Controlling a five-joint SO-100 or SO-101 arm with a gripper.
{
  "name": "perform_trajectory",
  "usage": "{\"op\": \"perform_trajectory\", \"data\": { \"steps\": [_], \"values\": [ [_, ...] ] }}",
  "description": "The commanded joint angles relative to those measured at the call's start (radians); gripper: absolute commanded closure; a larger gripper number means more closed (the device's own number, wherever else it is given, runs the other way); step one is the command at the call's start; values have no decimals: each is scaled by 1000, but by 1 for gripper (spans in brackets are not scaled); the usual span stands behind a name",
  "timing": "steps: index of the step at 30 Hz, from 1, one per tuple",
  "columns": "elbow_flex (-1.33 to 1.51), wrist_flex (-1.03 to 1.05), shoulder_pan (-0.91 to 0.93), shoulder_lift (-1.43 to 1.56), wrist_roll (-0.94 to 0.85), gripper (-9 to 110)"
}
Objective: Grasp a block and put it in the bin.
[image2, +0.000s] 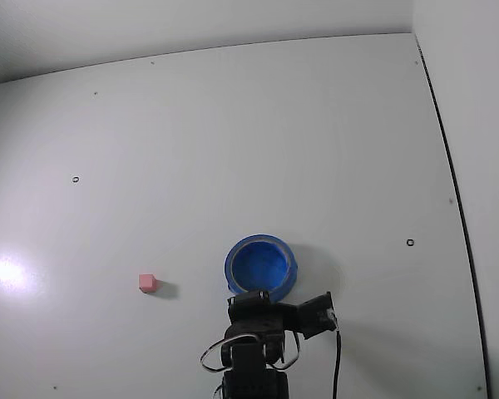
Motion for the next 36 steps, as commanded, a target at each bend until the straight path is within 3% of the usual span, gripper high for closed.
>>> {"op": "perform_trajectory", "data": {
  "steps": [1,18,21,29,36],
  "values": [
    [12,-5,-6,14,5,101],
    [0,-14,-8,14,-44,101],
    [-61,-3,-8,14,-202,101],
    [-319,0,-115,-6,-853,98],
    [-526,126,-364,-351,-854,77]
  ]
}}
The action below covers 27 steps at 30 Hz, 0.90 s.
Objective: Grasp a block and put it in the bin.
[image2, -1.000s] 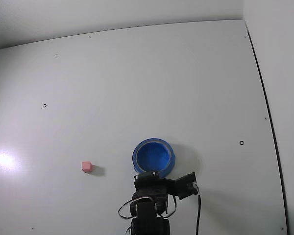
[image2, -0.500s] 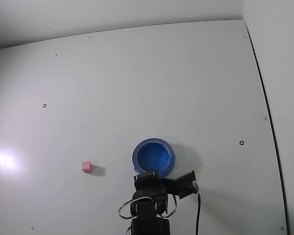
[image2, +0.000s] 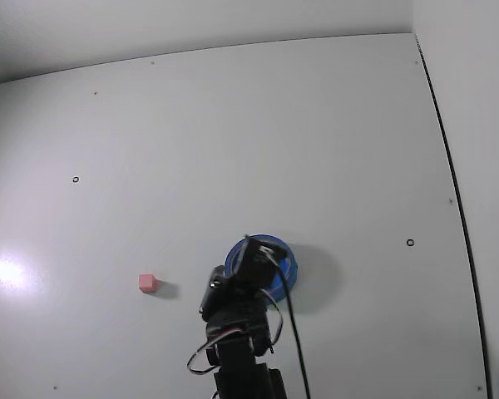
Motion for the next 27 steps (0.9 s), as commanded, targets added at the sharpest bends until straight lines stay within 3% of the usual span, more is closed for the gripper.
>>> {"op": "perform_trajectory", "data": {
  "steps": [1,10,18,27],
  "values": [
    [-216,61,-149,-239,2,75],
    [-683,74,-376,-810,52,73],
    [-989,74,-402,-1197,41,73],
    [-1101,74,-402,-1422,38,73]
  ]
}}
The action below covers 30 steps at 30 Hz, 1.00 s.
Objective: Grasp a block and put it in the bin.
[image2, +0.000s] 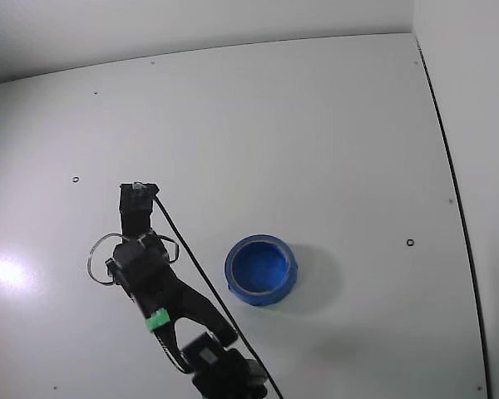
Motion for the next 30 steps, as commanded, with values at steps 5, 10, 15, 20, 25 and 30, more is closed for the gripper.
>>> {"op": "perform_trajectory", "data": {
  "steps": [5,10,15,20,25,30],
  "values": [
    [-114,2,-9,-81,-11,73],
    [-115,0,2,-144,-14,73],
    [-117,-20,3,-189,-14,73],
    [-114,-97,3,-202,-14,73],
    [-109,-133,3,-202,-14,73],
    [-104,-135,3,-204,-14,73]
  ]
}}
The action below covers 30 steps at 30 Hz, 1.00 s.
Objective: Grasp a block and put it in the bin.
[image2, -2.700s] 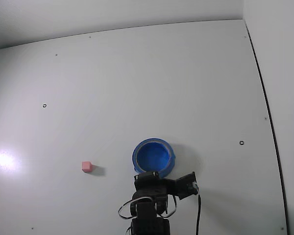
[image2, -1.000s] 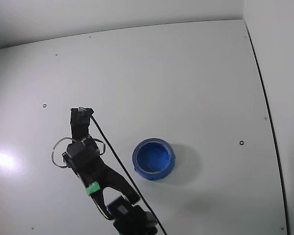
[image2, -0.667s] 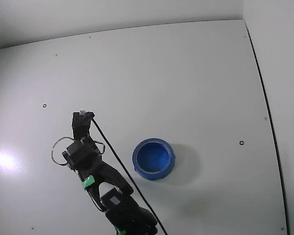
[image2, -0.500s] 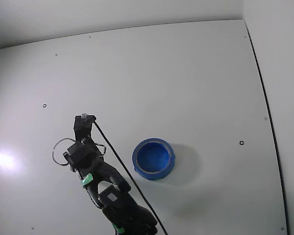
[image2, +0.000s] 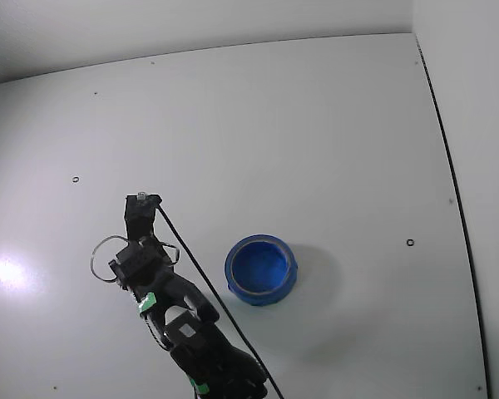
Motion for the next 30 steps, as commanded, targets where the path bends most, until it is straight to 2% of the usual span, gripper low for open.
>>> {"op": "perform_trajectory", "data": {
  "steps": [1,11,13,17,21,30],
  "values": [
    [-69,-15,3,28,-14,73],
    [-69,-17,5,23,-15,75],
    [-69,-17,3,0,-15,81],
    [-71,-18,3,-66,-15,103],
    [-69,-18,3,-94,-15,99],
    [-69,-17,6,-94,-12,102]
  ]
}}
